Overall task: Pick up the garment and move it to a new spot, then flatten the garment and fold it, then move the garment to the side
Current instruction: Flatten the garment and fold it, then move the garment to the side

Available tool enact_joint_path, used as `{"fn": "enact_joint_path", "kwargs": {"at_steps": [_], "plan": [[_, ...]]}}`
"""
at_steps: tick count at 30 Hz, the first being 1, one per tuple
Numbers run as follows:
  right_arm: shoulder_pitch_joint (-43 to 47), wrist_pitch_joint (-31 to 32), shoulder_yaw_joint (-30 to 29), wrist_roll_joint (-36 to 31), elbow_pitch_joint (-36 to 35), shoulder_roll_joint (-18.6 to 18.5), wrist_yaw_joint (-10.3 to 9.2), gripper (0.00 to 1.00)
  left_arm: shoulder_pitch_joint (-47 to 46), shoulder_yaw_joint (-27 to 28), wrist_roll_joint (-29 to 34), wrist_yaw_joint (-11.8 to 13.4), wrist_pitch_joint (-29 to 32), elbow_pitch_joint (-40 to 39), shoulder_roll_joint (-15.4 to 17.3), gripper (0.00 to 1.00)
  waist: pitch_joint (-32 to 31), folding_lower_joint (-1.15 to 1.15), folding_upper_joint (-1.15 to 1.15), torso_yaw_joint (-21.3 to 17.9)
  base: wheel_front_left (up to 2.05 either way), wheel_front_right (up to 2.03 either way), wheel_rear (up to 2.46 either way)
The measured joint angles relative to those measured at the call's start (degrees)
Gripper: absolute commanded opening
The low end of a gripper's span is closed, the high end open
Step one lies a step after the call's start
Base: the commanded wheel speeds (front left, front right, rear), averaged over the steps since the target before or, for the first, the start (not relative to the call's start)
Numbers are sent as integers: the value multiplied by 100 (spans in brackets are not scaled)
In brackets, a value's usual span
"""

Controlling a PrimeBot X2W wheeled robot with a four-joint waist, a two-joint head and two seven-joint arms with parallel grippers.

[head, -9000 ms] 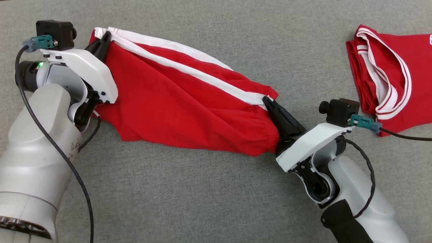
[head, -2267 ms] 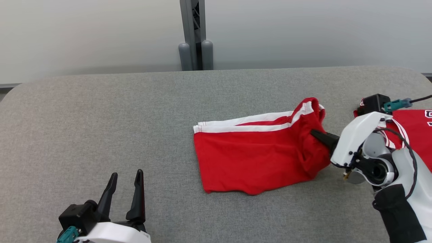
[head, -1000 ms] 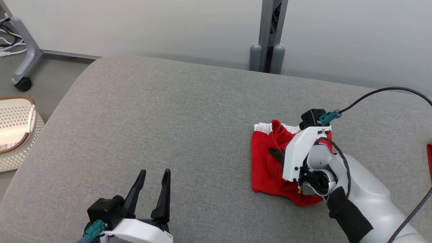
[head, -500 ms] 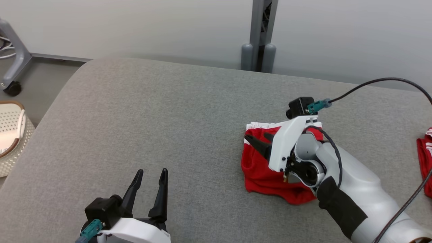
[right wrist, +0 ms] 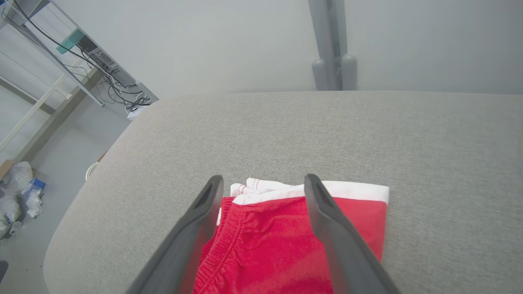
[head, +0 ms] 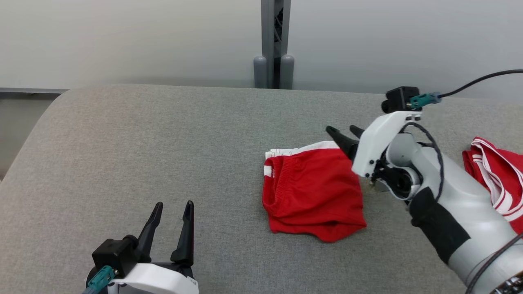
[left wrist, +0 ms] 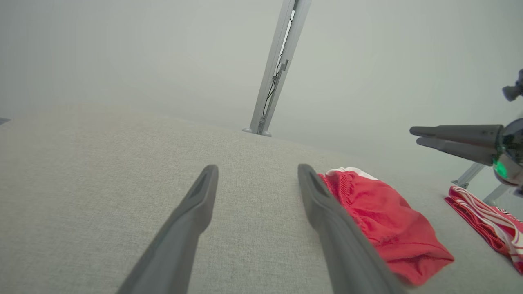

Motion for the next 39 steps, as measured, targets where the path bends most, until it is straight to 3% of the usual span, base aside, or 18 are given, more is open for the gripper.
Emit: {"fn": "enact_joint_path", "kwargs": {"at_steps": [6,11,21,30,32,36,37,38,39], "plan": [[244,124,-104,32,33,-523,0,100,18,15,33,67,41,-166,93,100,96,0,0,-150,0,0,0],[506,311,-142,121,-52,-744,0,100,5,-9,81,85,83,-277,118,100,258,0,0,-154,0,0,0],[885,846,-277,579,-346,-799,0,100,-125,-101,124,93,151,-291,110,100,462,0,0,165,0,0,0],[984,1212,-315,759,-189,-779,0,100,-136,-135,125,118,151,-255,108,100,477,0,0,459,0,0,0],[985,1218,-308,764,-183,-770,0,49,-135,-142,125,127,151,-254,109,100,462,0,0,484,0,0,0],[1000,1185,-249,761,-197,-761,0,23,-129,-148,125,136,149,-250,110,100,438,0,0,494,0,0,0],[1006,1173,-242,760,-198,-760,0,23,-127,-149,124,142,149,-250,110,100,434,0,0,488,0,0,0],[1017,1122,-232,757,-204,-757,0,15,-125,-151,124,143,149,-250,112,100,431,0,0,480,0,0,0],[1021,1071,-224,747,-203,-751,0,0,-125,-153,124,143,149,-250,113,100,430,0,0,469,0,0,0]]}}
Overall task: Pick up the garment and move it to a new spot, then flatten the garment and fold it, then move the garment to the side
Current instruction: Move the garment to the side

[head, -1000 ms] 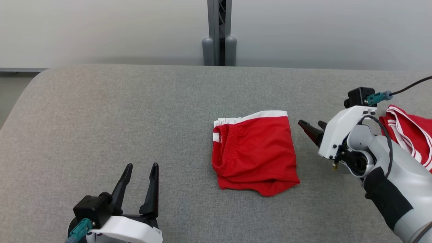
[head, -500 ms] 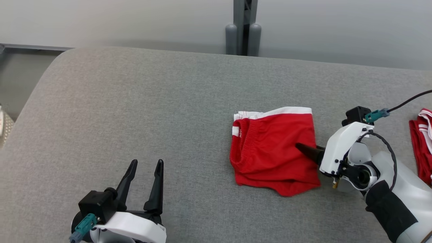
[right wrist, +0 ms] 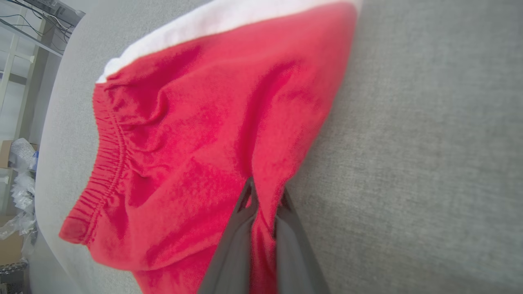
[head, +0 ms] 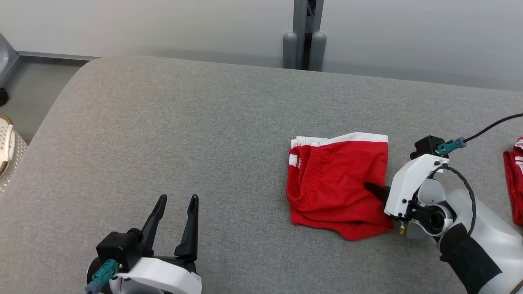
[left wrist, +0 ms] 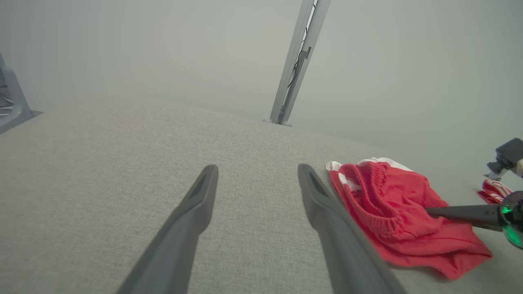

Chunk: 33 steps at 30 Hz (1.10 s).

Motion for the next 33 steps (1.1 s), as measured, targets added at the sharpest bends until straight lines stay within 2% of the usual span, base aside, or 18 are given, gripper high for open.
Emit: {"fn": "enact_joint_path", "kwargs": {"at_steps": [8,15,20,31,33], "plan": [[-97,-87,140,-92,-89,-59,0,0,41,-16,-11,9,0,-2,26,100,-28,0,0,-186,0,0,0],[-239,-4,403,-353,-297,-328,0,0,58,-40,0,31,-9,-94,53,100,-76,0,0,-519,0,0,0],[-465,-12,494,-537,-431,-434,0,0,52,-14,26,60,-24,-225,100,100,-47,0,0,-922,0,0,0],[-1070,-70,455,-847,-524,-334,0,0,-349,-32,203,91,60,-344,205,100,274,0,0,-2155,0,0,0],[-1109,-73,435,-864,-526,-344,0,0,-386,-36,208,91,74,-346,214,100,320,0,0,-2241,0,0,0]]}}
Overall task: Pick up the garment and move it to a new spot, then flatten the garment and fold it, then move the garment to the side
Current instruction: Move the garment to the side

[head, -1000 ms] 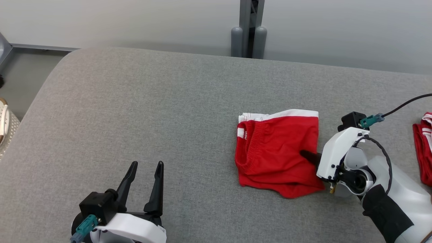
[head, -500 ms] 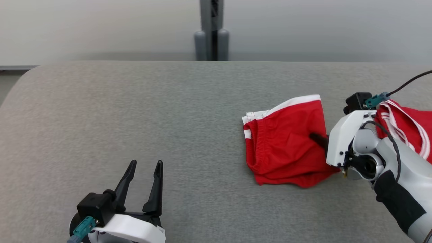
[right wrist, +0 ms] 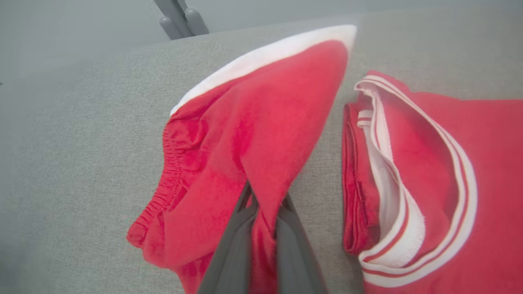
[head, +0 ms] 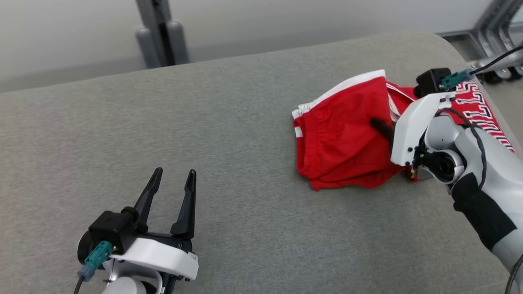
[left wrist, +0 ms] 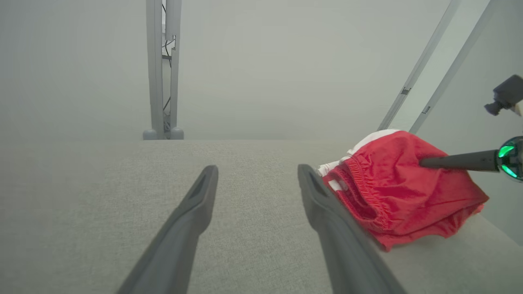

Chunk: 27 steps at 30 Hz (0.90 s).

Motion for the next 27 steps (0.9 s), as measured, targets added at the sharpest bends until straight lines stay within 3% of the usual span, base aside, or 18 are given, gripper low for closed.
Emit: {"fn": "enact_joint_path", "kwargs": {"at_steps": [9,18,27], "plan": [[-206,-9,-120,-78,-57,-93,0,0,-199,-55,42,-36,32,42,10,100,408,0,0,-402,0,0,0],[-414,136,-189,-172,-240,-101,0,0,-229,-38,-4,-51,3,143,2,100,295,0,0,-316,0,0,0],[-725,612,-194,-472,-515,-556,0,0,-170,-27,-52,-40,-43,158,-15,100,235,0,0,-254,0,0,0]]}}
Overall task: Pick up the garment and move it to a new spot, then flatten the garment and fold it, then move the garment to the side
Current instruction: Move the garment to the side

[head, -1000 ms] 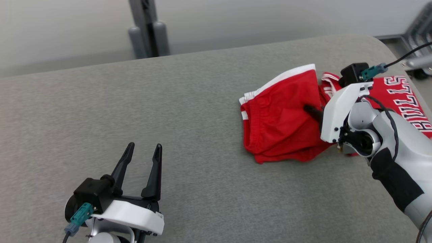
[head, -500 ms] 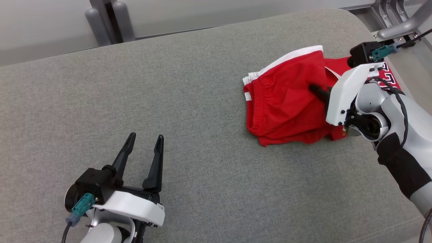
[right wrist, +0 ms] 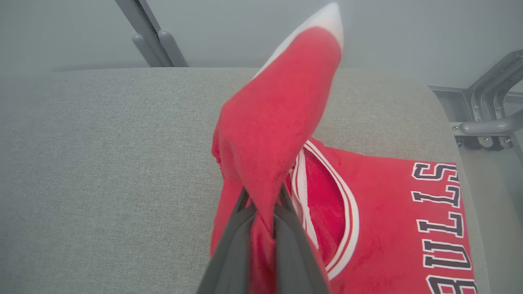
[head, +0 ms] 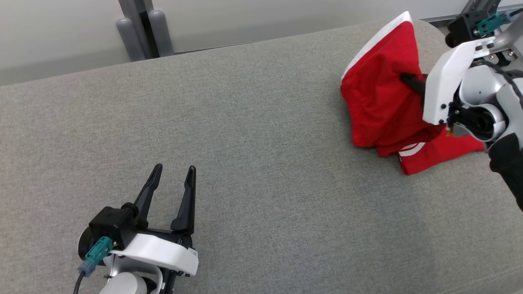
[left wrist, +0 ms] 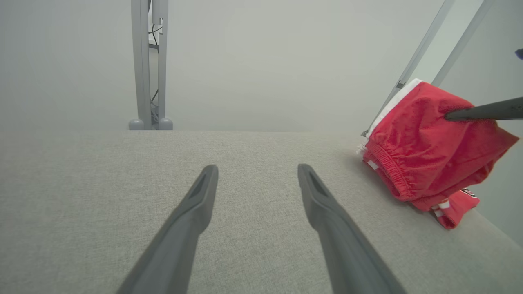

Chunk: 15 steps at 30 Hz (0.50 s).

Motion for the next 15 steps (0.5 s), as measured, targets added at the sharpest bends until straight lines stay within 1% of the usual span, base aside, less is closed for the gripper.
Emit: {"fn": "enact_joint_path", "kwargs": {"at_steps": [8,11,15], "plan": [[-56,402,-140,-248,-176,-342,0,0,0,-13,0,20,-3,-51,15,100,61,0,0,53,0,0,0],[-44,415,-255,-417,-21,-421,0,0,-1,-21,0,40,4,-57,23,100,97,0,0,75,0,0,0],[13,335,-359,-780,378,-400,0,0,-45,-46,3,40,29,-77,30,100,166,0,0,127,0,0,0]]}}
